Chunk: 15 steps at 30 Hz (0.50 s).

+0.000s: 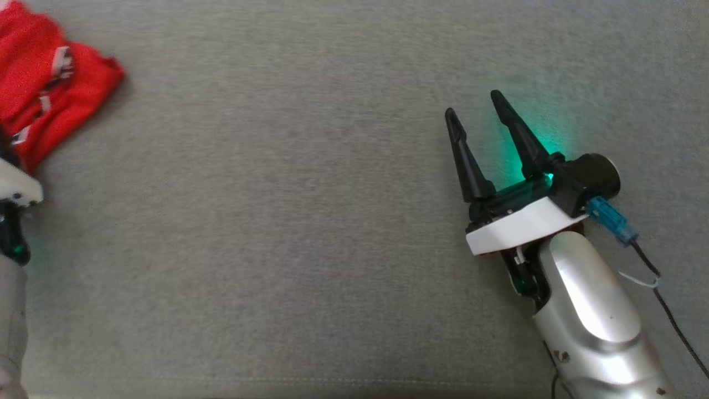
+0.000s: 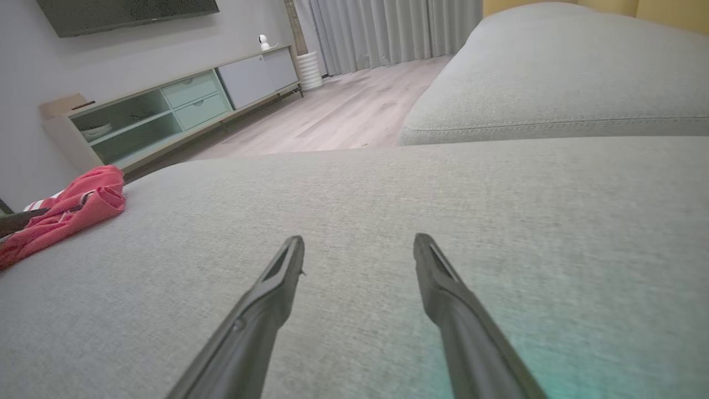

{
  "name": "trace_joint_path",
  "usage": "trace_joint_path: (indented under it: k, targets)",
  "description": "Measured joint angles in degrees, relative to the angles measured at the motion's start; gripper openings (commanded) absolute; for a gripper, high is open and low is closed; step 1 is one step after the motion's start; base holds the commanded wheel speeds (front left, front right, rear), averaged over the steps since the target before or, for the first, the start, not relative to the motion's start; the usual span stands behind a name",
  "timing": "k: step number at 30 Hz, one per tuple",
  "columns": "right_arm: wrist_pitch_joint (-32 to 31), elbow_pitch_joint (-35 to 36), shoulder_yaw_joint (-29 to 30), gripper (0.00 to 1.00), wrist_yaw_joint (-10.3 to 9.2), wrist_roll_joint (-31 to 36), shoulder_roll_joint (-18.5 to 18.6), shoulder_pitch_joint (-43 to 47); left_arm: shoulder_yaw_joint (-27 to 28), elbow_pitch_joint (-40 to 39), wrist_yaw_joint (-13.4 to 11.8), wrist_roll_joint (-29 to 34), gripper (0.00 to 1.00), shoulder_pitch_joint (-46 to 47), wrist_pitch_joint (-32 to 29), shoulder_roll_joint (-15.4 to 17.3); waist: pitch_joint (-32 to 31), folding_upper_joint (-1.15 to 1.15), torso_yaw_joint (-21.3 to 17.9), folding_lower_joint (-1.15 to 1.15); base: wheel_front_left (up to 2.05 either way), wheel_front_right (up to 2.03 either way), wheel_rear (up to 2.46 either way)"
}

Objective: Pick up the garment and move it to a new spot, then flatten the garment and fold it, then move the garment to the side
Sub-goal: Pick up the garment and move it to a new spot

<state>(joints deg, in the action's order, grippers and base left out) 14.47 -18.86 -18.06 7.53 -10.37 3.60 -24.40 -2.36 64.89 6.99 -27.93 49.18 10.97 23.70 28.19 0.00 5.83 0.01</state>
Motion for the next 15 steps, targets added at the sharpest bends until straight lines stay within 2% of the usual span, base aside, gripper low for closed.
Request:
trace_joint_path:
  k: [4,6,11,15]
  targets:
    - [0.16,0.92,0.77,1.0,0.0,0.13,0.0,-0.04,0.7,3.55,-0.54,-1.14,1.0,0.93,0.02,0.73,1.4,0.0,-2.34,-0.01,0.0,0.0,0.0]
    - [0.21,1.1,1.25,1.0,0.0,0.11,-0.01,-0.17,0.55,4.42,-0.94,-1.09,0.0,1.85,0.23,1.29,1.77,0.0,-3.04,-0.01,0.0,0.0,0.0]
    - [0.21,0.36,1.66,1.0,0.0,-1.01,-0.01,-0.38,-1.32,4.56,-0.88,0.69,0.0,2.57,1.86,1.45,0.33,0.0,-3.72,-0.01,0.0,0.0,0.0]
    - [0.21,-0.13,1.18,1.0,0.0,-3.02,-0.01,-0.19,-3.69,-0.02,-0.1,2.69,0.0,3.8,3.01,1.52,-2.07,0.0,-4.43,-0.01,0.0,0.0,0.0]
